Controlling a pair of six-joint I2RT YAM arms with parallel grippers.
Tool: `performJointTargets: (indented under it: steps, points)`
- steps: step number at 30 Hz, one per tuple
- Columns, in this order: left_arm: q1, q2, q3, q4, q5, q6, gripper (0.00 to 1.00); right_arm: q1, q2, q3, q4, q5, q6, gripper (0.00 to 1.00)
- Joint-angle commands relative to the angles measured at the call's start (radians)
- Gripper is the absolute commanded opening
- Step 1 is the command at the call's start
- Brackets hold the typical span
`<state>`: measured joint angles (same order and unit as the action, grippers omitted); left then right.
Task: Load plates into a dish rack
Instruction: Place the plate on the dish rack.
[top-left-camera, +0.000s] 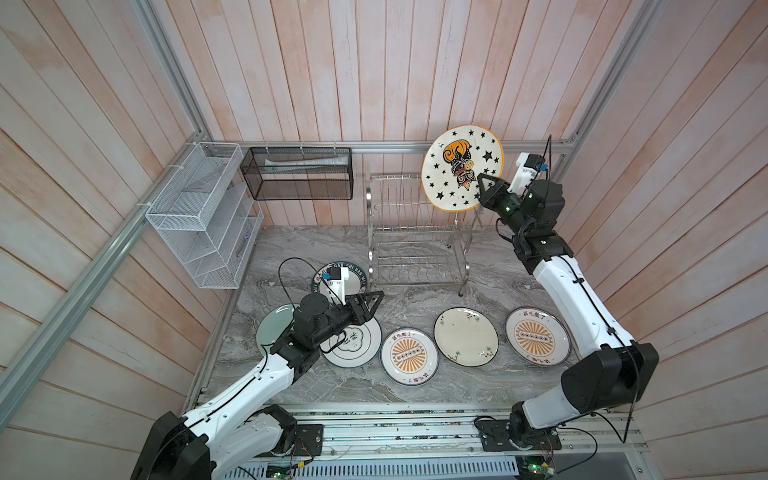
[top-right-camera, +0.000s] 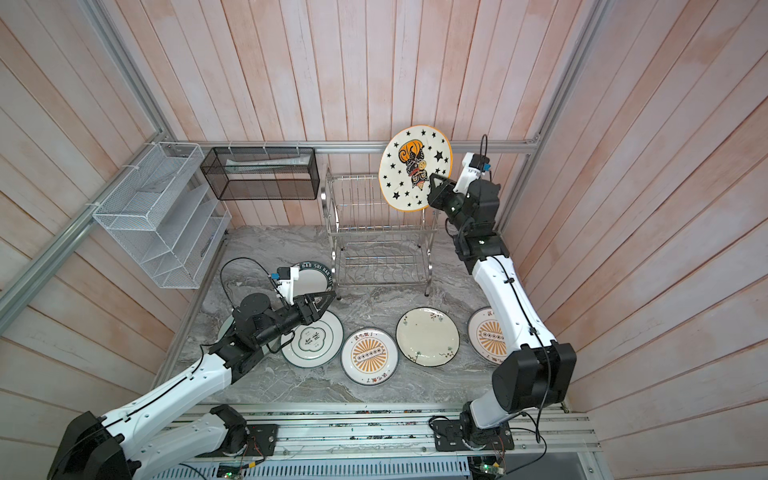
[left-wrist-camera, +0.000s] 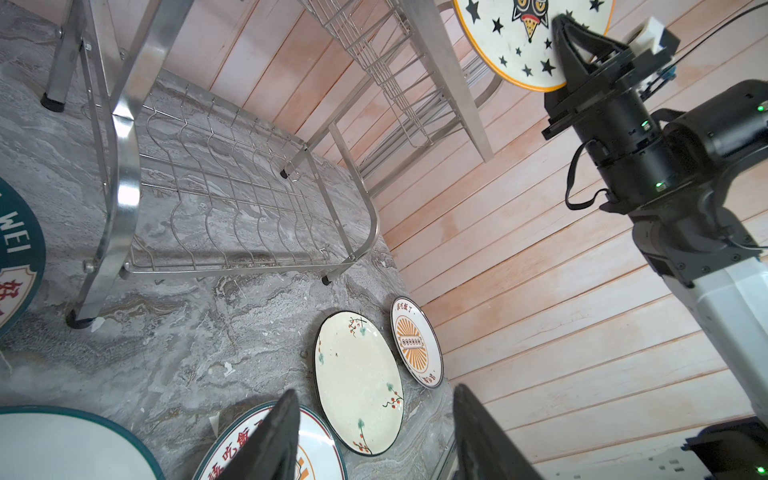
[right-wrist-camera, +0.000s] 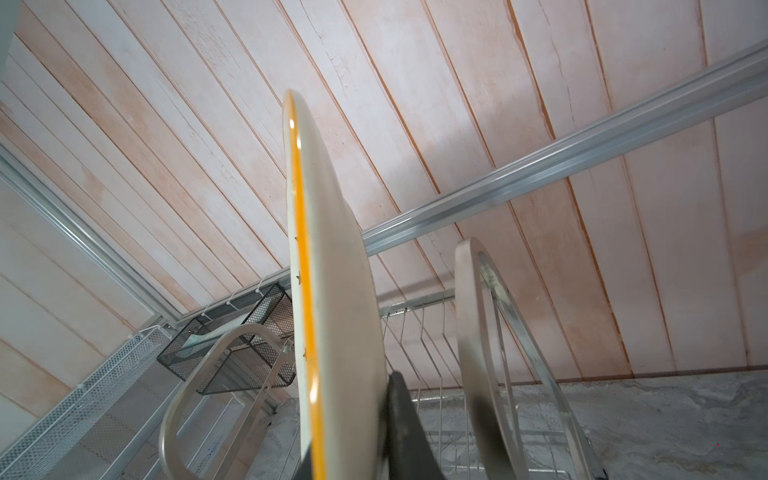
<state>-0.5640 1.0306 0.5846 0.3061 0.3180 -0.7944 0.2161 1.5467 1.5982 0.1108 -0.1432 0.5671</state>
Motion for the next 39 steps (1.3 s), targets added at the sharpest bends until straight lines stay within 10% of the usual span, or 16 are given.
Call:
performJointTargets:
  steps: [1,16,39]
  points:
    - [-0.003,-0.008,-0.015,0.006,0.020,-0.003,0.60,0.060,-0.012,0.125,0.133,0.179,-0.121,0.00]
    - [-0.002,-0.011,-0.005,-0.007,0.022,-0.002,0.59,0.244,0.071,0.252,0.086,0.597,-0.412,0.00]
    - [-0.005,-0.003,0.011,-0.015,0.024,-0.003,0.59,0.267,0.065,0.235,0.109,0.763,-0.567,0.00]
